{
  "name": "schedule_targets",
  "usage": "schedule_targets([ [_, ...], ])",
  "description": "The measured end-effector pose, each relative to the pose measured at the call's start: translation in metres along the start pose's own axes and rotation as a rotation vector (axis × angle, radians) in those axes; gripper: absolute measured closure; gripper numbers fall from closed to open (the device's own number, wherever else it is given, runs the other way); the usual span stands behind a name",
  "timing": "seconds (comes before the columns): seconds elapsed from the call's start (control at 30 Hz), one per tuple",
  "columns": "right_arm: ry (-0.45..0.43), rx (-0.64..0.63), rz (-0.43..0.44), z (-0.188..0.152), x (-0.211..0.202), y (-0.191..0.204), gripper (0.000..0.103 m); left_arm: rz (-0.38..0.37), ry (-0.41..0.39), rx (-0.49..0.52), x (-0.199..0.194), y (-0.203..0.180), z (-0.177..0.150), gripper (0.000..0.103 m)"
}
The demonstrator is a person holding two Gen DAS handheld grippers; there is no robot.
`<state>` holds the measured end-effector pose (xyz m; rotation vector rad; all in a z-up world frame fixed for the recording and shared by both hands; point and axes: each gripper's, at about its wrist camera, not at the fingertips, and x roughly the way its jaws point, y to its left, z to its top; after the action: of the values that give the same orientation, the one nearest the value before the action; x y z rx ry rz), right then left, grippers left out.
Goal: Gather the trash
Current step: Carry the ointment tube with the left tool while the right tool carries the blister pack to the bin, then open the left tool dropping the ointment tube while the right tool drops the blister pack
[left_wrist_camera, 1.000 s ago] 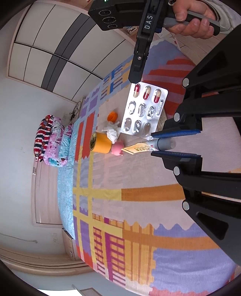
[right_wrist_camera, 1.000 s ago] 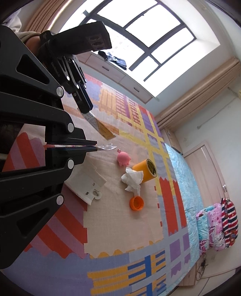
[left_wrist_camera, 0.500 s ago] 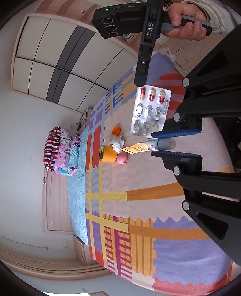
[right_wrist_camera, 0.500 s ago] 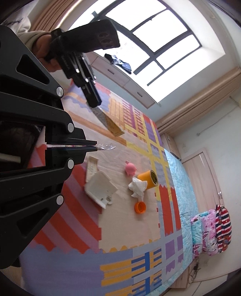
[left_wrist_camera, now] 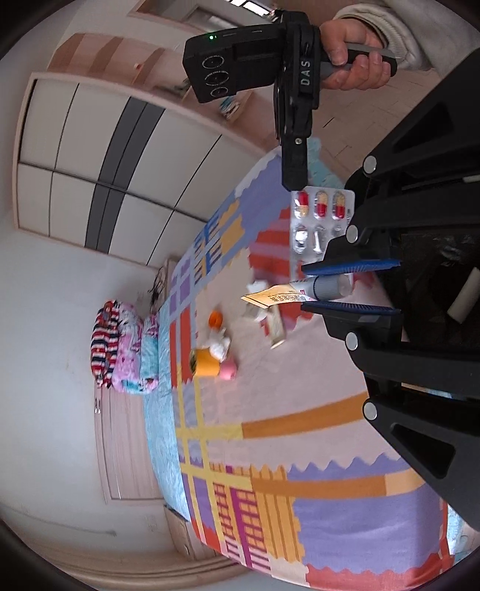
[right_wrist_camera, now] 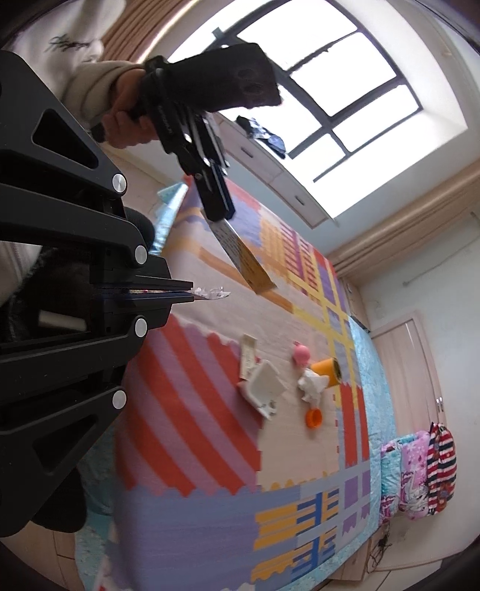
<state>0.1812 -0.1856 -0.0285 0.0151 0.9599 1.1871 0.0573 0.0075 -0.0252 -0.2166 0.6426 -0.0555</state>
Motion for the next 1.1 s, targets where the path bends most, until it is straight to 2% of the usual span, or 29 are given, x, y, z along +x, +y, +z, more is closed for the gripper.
schedule_targets([
  [0.23, 0.041, 0.023, 0.015, -0.028, -0.006, 0.001, 0.101, -0.072, 0.048, -0.013, -0.001, -0.008, -0.026, 0.089],
  [0.33, 0.064, 0.035, 0.013, -0.039, -0.004, -0.001, 0.101, -0.101, 0.091, 0.022, -0.002, -0.016, -0.04, 0.089],
  [0.5, 0.144, 0.072, 0.011, -0.065, 0.009, -0.009, 0.101, -0.118, 0.166, 0.069, 0.004, -0.027, -0.063, 0.089],
  [0.67, 0.228, 0.108, -0.001, -0.09, 0.03, -0.023, 0.101, -0.152, 0.256, 0.054, 0.022, -0.027, -0.09, 0.089],
  [0.9, 0.296, 0.109, -0.039, -0.115, 0.052, -0.029, 0.101, -0.098, 0.389, 0.005, 0.06, -0.008, -0.129, 0.089],
  [1.1, 0.323, 0.127, -0.073, -0.124, 0.071, -0.036, 0.101, -0.076, 0.441, -0.017, 0.079, -0.003, -0.146, 0.089],
])
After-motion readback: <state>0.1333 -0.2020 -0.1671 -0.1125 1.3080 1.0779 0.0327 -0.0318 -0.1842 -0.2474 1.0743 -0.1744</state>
